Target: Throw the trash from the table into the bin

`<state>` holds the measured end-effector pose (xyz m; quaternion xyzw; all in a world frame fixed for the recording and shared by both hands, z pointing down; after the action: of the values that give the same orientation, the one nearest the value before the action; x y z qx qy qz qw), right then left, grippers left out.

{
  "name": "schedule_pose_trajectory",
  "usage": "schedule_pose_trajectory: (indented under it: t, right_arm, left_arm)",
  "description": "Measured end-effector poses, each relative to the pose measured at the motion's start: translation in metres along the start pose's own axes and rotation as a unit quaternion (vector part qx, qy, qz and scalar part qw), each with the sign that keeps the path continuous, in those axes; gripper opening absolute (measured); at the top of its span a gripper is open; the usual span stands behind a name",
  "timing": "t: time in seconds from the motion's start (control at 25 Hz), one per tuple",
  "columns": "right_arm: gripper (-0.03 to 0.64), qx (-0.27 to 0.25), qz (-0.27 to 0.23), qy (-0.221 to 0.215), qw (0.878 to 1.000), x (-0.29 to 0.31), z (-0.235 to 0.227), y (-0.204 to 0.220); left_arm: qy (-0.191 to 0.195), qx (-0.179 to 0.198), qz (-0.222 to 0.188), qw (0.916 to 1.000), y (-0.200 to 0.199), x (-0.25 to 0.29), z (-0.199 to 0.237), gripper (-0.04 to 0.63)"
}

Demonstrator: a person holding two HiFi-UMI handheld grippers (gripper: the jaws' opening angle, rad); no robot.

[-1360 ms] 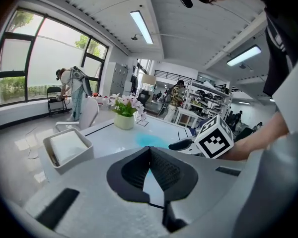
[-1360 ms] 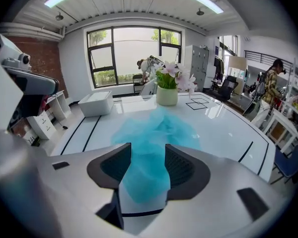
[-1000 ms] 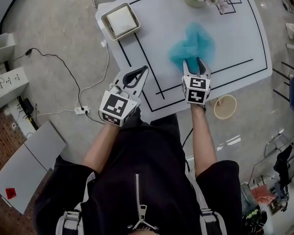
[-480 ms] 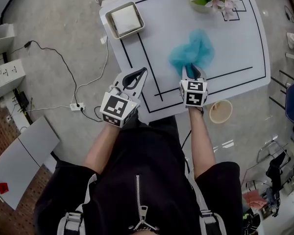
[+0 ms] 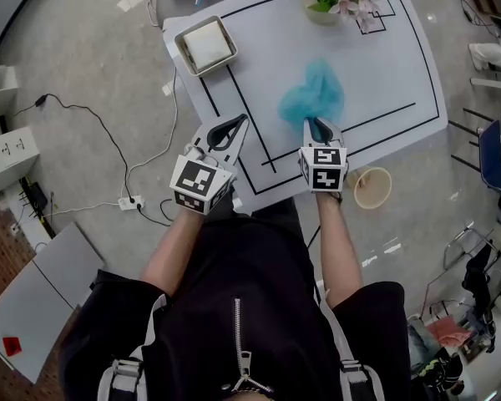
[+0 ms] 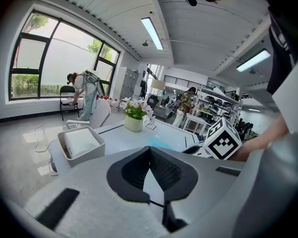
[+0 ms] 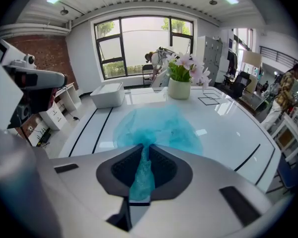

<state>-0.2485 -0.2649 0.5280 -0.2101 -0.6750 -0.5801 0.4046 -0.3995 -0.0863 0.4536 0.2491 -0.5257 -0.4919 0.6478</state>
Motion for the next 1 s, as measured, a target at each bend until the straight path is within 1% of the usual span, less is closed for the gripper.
schedule_pose_trajectory:
  t: [0.16,0.36,0.72,1.0]
  right_arm:
    - [0.038,0.020,-0.033,0.027,0.999,-0.032,0.005,-0.012]
    - [0.038,0.035,-0.072,0.055,0.995,-0.067,0.019,-0.022]
    - [0.038,0.037,-0.138,0.098,0.985,-0.119,0.061,-0.040]
    - [0.038,0.045,-0.153,0.140,0.977,-0.146,0.089,-0.038]
  left_arm:
    - [0.026,0.013,-0.011,0.9995,-0.008,-0.001,-0.001,0.005]
    - [0.063,0.032,-0.014,0.9974,-0.010,-0.003,-0.004,0.005]
    - [0.117,0.066,-0.024,0.9906,-0.019,-0.014,-0.005,0.005]
    - [0.165,0.085,-0.028,0.9823,-0.023,-0.020,-0.011,0.005]
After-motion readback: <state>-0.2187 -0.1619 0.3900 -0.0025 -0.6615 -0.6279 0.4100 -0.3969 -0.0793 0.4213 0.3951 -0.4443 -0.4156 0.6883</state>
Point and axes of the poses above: the fingertips, and each gripper's own axes: x forward along the fingers, z to its left, y out of its underside, the point moved 9 cm from there along -x, backward along the fingers, and after that the axes turned 3 degrees about -x, right-handed, at the moved point
